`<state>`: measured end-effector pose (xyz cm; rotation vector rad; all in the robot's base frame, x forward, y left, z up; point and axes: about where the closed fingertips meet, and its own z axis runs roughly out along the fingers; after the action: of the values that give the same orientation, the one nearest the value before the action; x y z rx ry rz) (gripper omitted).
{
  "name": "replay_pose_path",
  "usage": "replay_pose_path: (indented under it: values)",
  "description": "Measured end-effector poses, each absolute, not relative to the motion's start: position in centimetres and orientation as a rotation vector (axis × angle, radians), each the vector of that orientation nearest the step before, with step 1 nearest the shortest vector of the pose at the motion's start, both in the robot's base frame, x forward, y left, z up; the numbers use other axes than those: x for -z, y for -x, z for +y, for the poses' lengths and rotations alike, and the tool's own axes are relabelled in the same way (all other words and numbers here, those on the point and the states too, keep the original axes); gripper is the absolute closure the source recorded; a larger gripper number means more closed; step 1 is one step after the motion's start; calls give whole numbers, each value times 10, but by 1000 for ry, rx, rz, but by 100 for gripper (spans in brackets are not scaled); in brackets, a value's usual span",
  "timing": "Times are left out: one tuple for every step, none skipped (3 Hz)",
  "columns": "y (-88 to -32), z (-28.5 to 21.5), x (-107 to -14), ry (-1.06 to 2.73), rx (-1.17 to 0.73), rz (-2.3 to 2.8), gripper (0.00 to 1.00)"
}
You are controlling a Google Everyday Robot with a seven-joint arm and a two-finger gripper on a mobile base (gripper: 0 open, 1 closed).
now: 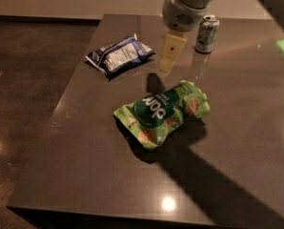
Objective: Pick blue chip bag
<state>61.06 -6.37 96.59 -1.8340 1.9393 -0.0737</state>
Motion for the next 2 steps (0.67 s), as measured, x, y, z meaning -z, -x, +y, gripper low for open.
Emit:
replay_pose_path:
  values:
    - [-643,-38,-953,1871,59,1926,0]
    - [-674,-16,-936,1919,55,1926,0]
